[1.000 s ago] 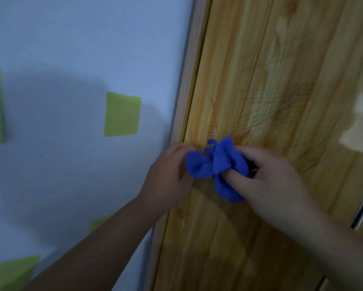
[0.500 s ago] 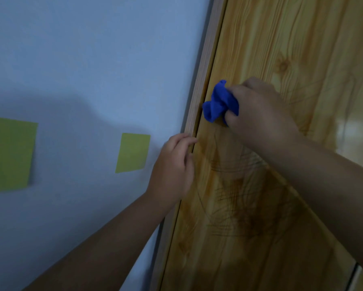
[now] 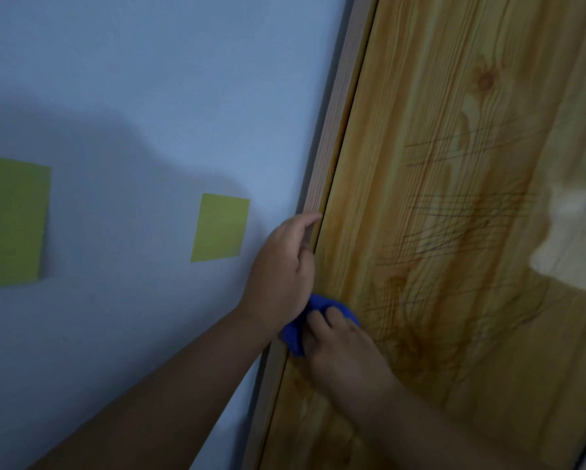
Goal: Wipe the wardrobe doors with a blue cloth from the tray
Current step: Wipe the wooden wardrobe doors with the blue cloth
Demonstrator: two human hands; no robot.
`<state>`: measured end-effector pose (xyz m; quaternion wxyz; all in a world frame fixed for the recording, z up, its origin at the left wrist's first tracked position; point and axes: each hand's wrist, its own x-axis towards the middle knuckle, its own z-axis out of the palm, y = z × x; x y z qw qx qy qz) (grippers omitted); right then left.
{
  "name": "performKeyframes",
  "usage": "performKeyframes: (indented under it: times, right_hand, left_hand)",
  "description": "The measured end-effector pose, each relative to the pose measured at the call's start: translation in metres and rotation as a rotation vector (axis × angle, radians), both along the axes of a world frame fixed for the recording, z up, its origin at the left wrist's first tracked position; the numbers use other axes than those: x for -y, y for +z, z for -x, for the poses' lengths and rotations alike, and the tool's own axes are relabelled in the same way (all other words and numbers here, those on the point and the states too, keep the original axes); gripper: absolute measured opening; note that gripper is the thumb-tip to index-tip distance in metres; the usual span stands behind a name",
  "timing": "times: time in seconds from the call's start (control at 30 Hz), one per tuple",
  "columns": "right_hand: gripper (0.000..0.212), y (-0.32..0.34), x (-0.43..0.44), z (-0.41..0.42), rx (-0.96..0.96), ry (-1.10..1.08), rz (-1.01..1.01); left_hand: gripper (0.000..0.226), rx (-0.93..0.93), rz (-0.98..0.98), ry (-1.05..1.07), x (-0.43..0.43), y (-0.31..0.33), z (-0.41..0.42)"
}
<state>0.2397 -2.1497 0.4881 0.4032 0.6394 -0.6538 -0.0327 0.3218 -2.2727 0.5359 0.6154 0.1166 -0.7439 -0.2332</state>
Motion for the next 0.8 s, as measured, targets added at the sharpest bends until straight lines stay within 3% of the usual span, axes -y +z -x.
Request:
performKeyframes:
  times: [0.1,0.2,0.3,0.37,0.47,0.57,0.8]
  right_hand:
    - [0.022,-0.002,-0.005,0.002,-0.05,0.006,-0.078]
    - [0.025,0.051,-0.012,0.006,-0.123,0.001,-0.057]
    - [0.03,0.137,-0.012,0.01,-0.284,-0.082,0.108]
    - [0.023,0.187,-0.01,0.012,-0.354,-0.124,0.258]
    - [0.017,0.215,-0.001,0.009,-0.275,-0.145,0.394]
    - [0.016,0.176,0.009,0.002,-0.259,-0.119,0.335]
    - [0.025,0.023,0.008,0.004,-0.103,0.066,-0.03]
  left_hand:
    - [0.044,-0.015,-0.012,-0.041,0.0,-0.001,0.001]
    - [0.039,-0.035,-0.026,-0.05,0.001,0.0,0.002]
    - [0.037,-0.06,-0.018,-0.068,0.0,-0.001,0.003]
    - [0.04,-0.068,-0.042,-0.095,0.0,-0.002,0.002]
    - [0.046,-0.074,-0.082,-0.122,-0.002,-0.004,0.002]
    - [0.044,-0.119,-0.109,-0.141,-0.001,-0.004,0.002]
    - [0.046,-0.136,-0.135,-0.195,-0.001,-0.005,0.004]
